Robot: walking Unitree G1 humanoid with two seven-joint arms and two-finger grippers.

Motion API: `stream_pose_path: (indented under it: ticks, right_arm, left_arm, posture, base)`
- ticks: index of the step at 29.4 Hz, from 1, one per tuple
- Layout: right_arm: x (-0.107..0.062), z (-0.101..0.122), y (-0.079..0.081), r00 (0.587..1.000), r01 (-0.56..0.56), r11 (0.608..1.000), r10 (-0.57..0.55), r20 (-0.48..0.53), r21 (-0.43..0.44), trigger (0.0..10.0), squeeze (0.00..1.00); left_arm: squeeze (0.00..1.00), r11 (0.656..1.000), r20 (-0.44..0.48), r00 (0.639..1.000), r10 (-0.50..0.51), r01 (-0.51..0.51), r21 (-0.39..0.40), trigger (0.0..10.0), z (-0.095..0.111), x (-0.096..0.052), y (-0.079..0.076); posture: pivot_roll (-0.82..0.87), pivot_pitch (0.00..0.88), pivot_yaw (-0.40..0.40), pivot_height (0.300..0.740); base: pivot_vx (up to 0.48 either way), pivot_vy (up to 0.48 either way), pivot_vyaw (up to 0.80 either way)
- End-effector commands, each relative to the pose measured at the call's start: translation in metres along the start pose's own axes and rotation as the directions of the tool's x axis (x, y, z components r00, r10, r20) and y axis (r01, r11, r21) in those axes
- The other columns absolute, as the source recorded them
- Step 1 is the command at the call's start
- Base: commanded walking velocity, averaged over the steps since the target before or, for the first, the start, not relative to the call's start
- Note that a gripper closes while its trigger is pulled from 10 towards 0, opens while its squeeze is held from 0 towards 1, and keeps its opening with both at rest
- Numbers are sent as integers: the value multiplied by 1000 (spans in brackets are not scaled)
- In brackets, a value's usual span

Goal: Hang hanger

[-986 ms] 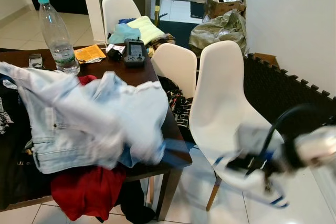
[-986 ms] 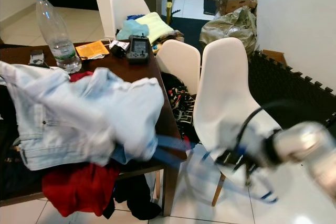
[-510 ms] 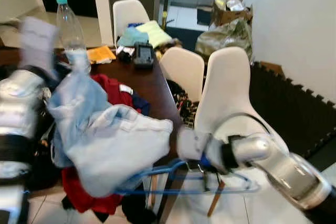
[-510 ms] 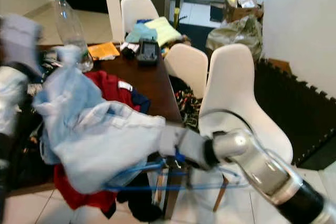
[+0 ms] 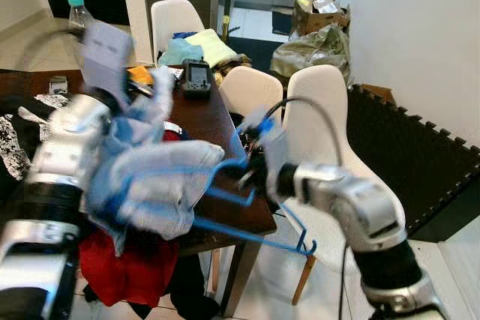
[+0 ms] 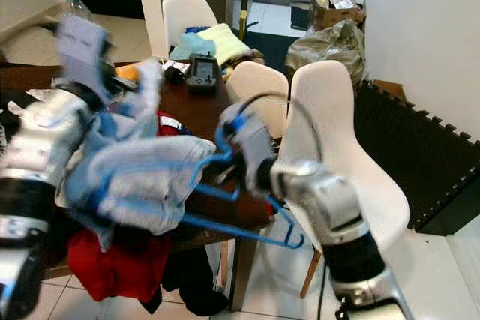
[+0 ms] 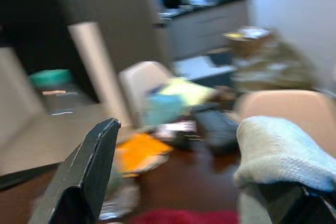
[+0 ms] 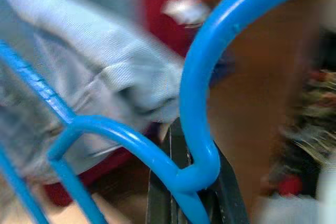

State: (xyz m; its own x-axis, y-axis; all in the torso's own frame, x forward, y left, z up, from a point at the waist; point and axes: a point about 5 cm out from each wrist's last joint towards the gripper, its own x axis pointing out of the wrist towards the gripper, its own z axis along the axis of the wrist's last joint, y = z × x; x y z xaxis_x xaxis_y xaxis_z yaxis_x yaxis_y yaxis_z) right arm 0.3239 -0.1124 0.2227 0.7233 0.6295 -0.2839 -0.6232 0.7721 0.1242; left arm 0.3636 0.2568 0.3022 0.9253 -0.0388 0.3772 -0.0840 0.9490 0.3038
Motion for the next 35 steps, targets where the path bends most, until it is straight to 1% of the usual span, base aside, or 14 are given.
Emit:
stream_pose_path:
  ticks: [1, 3, 7, 11, 13, 14, 15, 17, 21, 24, 29, 33, 34, 35]
  right_arm:
    - [-2, 5, -4, 999, 15, 999, -16, 31, 37, 10000, 0]
    - [-16, 16, -39, 975, 213, 975, -217, 57, 69, 10000, 0]
    - [-20, 14, -50, 949, 312, 950, -312, 34, 20, 10000, 0]
    - [-13, 4, -40, 952, 303, 951, -305, -30, -64, 10000, 0]
    - [-9, 0, -33, 960, 271, 959, -276, -56, -89, 10000, 0]
    - [-5, -5, -20, 973, 203, 972, -214, -89, -122, 10000, 0]
    - [-3, -9, -12, 979, 159, 977, -175, -109, -141, 10000, 0]
    - [-2, -12, -8, 980, 137, 978, -156, -125, -155, 10000, 0]
    - [-2, -12, -9, 979, 141, 978, -162, -126, -156, 10000, 0]
    - [-3, -11, -13, 975, 161, 972, -184, -126, -173, 10000, 0]
    - [-3, -12, -13, 974, 161, 969, -187, -129, -189, 10000, 0]
    - [-4, -12, -13, 974, 157, 967, -185, -131, -198, 10000, 0]
    - [-8, -9, -19, 971, 166, 955, -202, -127, -246, 10000, 0]
    - [-11, -7, -23, 969, 178, 950, -214, -120, -258, 10000, 0]
  left_arm:
    - [541, 1000, 18, 1000, 23, -23, 5, 10000, 3, 1, 3]
    - [404, 961, 12, 963, 268, -268, 71, 10000, 6, -10, 61]
    - [263, 914, -34, 915, 402, -399, 75, 10000, 1, -21, 87]
    - [157, 964, -201, 943, 266, -262, 43, 10000, -29, -25, 68]
    - [204, 987, -271, 950, 157, -162, 6, 10000, -42, -26, 52]
    - [365, 990, -327, 943, -64, 19, -138, 10000, -55, -28, 18]
    - [1000, 944, -296, 907, -300, 236, -231, 10000, -56, -35, -17]
    - [1000, 786, -180, 807, -562, 453, -421, 10000, -45, -48, -62]
    - [1000, 726, -136, 766, -628, 514, -458, 10000, -39, -53, -72]
    - [1000, 507, -47, 586, -809, 655, -560, 10000, -23, -72, -78]
    - [1000, 413, 55, 517, -854, 739, -532, 10000, -3, -83, -62]
    - [1000, 402, 95, 516, -851, 757, -515, 10000, 6, -84, -53]
    - [1000, 570, 52, 676, -735, 658, -492, 10000, 8, -69, -17]
    - [1000, 638, 14, 734, -679, 600, -483, 10000, 5, -64, -6]
  posture:
    - [114, 61, -44, 740]
    - [119, 64, -45, 740]
    - [129, 64, -46, 740]
    - [138, 63, -46, 740]
    - [138, 63, -46, 740]
    - [139, 63, -46, 740]
    - [138, 63, -46, 740]
    - [135, 64, -44, 740]
    - [135, 63, -45, 740]
    - [133, 64, -44, 740]
    - [134, 65, -41, 740]
    - [137, 65, -42, 740]
    - [141, 65, -45, 740]
    - [141, 65, -45, 740]
  base:
    - [0, 0, 0]
    - [0, 0, 0]
    - [0, 0, 0]
    - [0, 0, 0]
    - [0, 0, 0]
    - [0, 0, 0]
    - [0, 0, 0]
    - [0, 0, 0]
    - [0, 0, 0]
    - [0, 0, 0]
    - [0, 0, 0]
    - [0, 0, 0]
    - [0, 0, 0]
    - [0, 0, 0]
